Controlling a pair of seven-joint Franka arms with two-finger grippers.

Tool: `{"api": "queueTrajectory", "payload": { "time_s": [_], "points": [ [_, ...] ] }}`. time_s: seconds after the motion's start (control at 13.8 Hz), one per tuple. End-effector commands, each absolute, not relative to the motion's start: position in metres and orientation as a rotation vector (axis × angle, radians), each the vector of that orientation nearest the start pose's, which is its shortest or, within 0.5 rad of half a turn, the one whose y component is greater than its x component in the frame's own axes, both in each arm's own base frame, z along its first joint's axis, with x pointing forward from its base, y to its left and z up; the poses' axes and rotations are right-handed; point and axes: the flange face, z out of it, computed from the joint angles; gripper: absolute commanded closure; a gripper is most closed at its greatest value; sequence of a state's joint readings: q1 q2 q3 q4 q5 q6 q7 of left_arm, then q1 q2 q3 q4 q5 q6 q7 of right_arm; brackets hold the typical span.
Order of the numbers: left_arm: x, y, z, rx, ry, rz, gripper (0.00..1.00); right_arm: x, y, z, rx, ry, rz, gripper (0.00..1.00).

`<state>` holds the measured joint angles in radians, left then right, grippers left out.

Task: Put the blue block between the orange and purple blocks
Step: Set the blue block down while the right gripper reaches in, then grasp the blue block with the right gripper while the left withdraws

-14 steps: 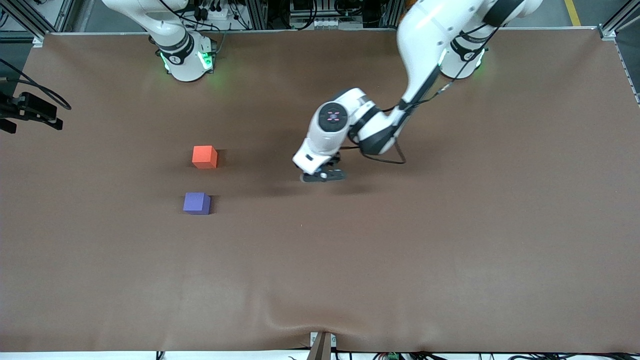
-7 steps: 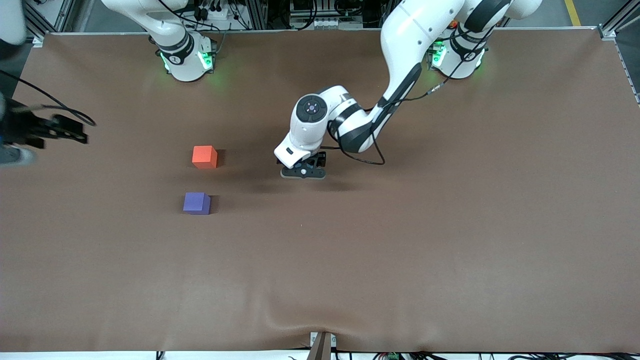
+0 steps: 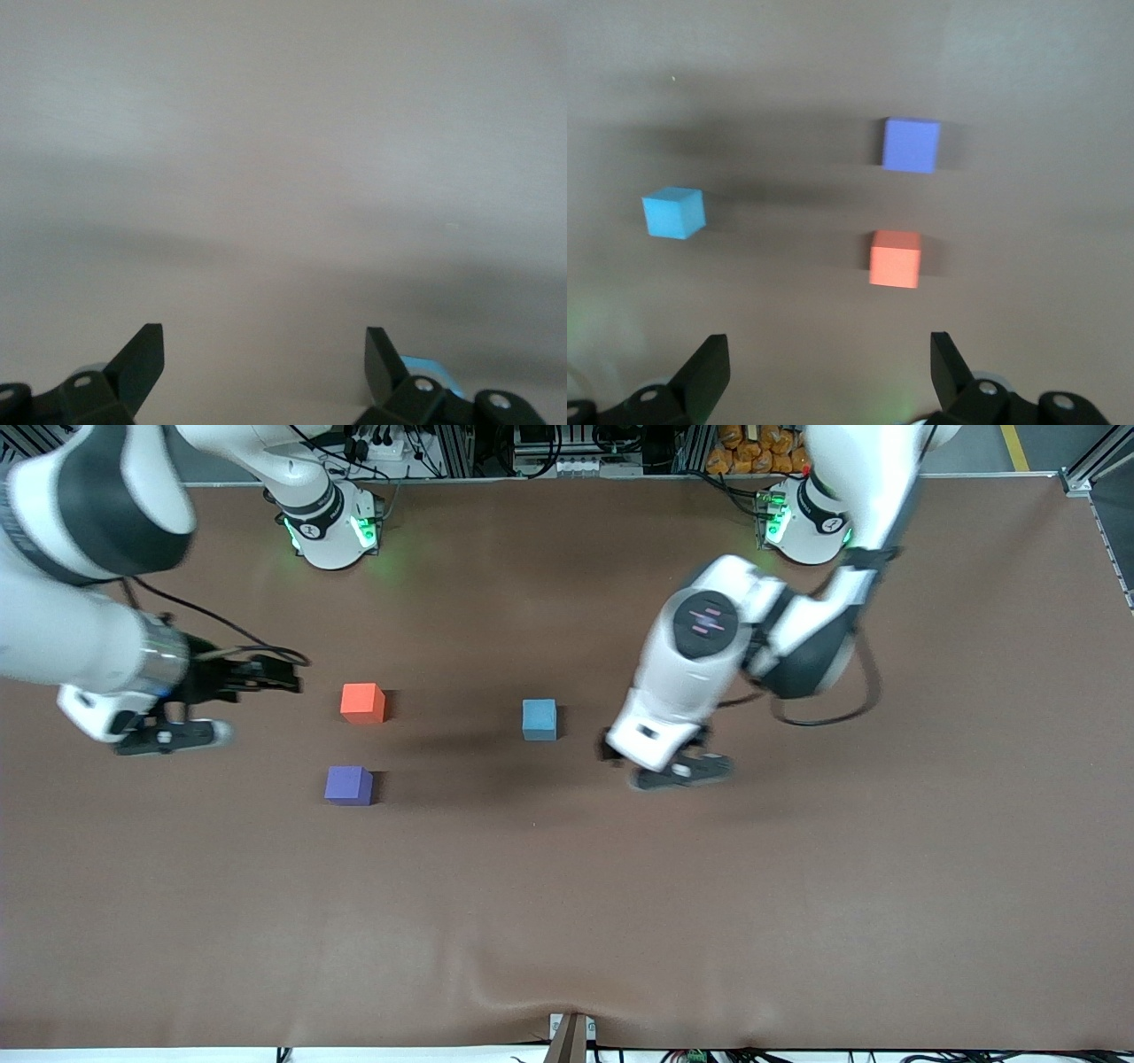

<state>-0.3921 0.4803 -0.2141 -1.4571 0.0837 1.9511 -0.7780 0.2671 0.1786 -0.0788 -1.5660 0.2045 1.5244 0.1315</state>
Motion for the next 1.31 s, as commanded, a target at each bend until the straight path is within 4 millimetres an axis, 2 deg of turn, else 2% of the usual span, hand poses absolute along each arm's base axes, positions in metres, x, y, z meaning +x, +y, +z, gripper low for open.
{"api": "queueTrajectory", "payload": {
  "time_s": [0.0,0.15,0.29,0.36,0.44,0.65,0.8,0.87,1.09,1.16,1.23],
  "points": [
    [0.582,-0.298,0.444,-3.106,-0.201,0.026,0.0,0.571,0.206,0.497,-2.983,0.04,0.38,0.0],
    [0.571,-0.243,0.459,-3.085,-0.075,0.083,0.0,0.568,0.262,0.461,-2.998,-0.016,0.344,0.0],
    [0.563,-0.198,0.471,-3.062,0.021,0.148,0.0,0.556,0.323,0.416,-3.016,0.063,0.263,0.0],
    [0.563,-0.175,0.48,-3.053,0.051,0.178,0.0,0.55,0.346,0.395,-3.017,0.062,0.226,0.0],
    [0.565,-0.148,0.491,-3.057,0.075,0.193,0.0,0.545,0.363,0.369,-3.022,0.041,0.206,0.0],
    [0.563,-0.089,0.523,-3.126,0.082,0.187,0.0,0.533,0.397,0.31,-3.023,-0.008,0.125,0.0],
    [0.561,-0.074,0.539,-3.122,0.049,0.174,0.0,0.516,0.418,0.278,-3.036,-0.043,0.129,0.0],
    [0.559,-0.066,0.54,-3.113,0.03,0.199,0.0,0.509,0.424,0.273,-3.042,-0.036,0.138,0.0],
    [0.56,-0.027,0.597,-3.13,-0.009,0.077,0.0,0.488,0.444,0.253,-3.061,-0.035,0.161,0.0],
    [0.557,-0.029,0.607,-3.131,-0.014,0.093,0.0,0.476,0.457,0.242,-3.07,-0.029,0.163,0.0],
    [0.552,-0.032,0.612,-3.129,-0.019,0.117,0.0,0.472,0.461,0.234,-3.075,0.0,0.161,0.0]
  ]
}}
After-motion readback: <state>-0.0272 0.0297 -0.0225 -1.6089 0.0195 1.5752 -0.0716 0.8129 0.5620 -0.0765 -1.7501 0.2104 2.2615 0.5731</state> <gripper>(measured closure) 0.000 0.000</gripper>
